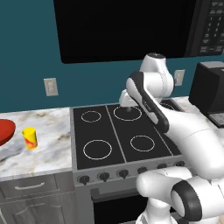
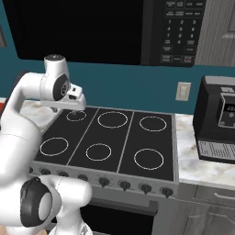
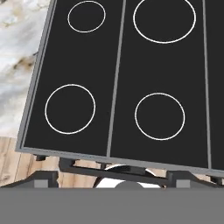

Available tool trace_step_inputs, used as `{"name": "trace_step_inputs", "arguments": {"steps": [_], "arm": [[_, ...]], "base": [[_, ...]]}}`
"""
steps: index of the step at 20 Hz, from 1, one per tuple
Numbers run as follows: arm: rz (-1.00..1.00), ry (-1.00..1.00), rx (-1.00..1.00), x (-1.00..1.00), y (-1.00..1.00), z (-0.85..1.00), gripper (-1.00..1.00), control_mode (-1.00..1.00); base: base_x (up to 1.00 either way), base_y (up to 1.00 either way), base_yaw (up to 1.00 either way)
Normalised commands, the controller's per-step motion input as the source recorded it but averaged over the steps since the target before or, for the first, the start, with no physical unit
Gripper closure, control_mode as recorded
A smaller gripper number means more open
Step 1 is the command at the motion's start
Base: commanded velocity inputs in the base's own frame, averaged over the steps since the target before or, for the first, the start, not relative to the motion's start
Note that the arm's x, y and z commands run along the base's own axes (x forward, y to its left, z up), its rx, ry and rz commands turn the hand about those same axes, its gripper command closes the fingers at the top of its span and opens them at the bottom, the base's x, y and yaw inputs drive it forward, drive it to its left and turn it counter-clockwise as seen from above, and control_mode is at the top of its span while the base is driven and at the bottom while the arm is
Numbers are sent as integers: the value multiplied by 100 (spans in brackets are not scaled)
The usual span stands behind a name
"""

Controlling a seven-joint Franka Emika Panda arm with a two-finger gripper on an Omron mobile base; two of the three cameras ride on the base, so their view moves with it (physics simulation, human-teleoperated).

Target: Pick the cup and bowl from the counter and place them on the counter next to the sink.

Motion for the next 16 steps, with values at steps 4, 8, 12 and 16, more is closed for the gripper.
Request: {"name": "trace_step_inputs", "arguments": {"steps": [4,8,12,16], "arm": [[0,0,13,1,61,-14,-100,-100],[0,0,13,0,63,-4,-100,-100],[0,0,8,0,56,0,-100,-100],[0,0,1,0,54,0,-100,-100]], "base": [[0,0,0],[0,0,0],[0,0,0],[0,0,0]]}}
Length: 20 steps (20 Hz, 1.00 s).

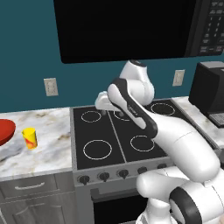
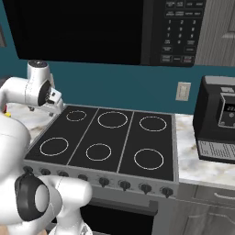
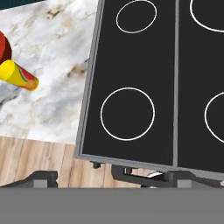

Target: Pick the cup and bowl from the counter and place them on the counter next to the sink.

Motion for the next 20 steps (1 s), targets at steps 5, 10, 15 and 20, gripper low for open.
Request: {"name": "trace_step_inputs", "arguments": {"steps": [5,10,15,20], "arm": [[0,0,0,5,55,0,-100,-100],[0,0,0,17,54,-4,-100,-100],[0,1,0,24,54,-11,-100,-100],[0,0,0,24,53,-10,-100,-100]], "base": [[0,0,0],[0,0,0],[0,0,0],[0,0,0]]}}
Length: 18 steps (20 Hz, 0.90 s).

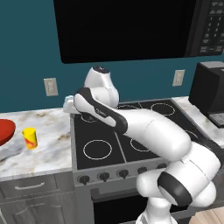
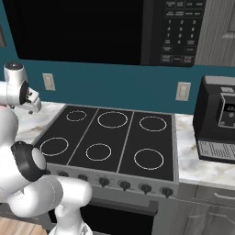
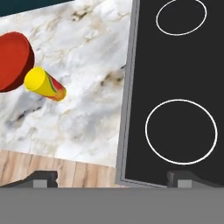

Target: Pick the cup and bowl from the counter and place them on the counter next to the sink.

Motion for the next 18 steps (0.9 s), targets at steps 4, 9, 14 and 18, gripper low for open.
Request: {"name": "trace_step_inputs", "arguments": {"steps": [4,9,14,18], "arm": [[0,0,0,26,52,-12,-100,-100],[0,0,0,28,45,-11,-100,-100],[0,1,0,27,42,-8,-100,-100],[0,4,0,25,38,-8,-100,-100]], "base": [[0,0,0],[0,0,0],[0,0,0],[0,0,0]]}}
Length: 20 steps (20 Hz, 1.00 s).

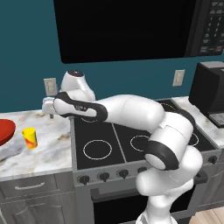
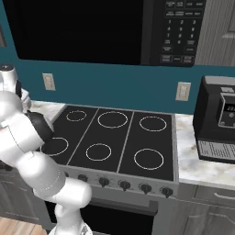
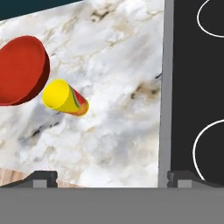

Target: Pick the cup and bowl from the counter and place them on the counter next to the sink.

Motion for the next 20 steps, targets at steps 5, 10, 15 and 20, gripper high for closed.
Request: {"name": "trace_step_inputs", "arguments": {"steps": [5,10,15,20], "arm": [[0,4,0,19,33,-16,-100,-100],[0,3,-5,2,38,-29,-100,-100],[0,1,-8,0,33,-23,-100,-100],[-6,1,-6,1,24,-6,-100,-100]], "base": [[0,0,0],[0,0,0],[0,0,0],[0,0,0]]}}
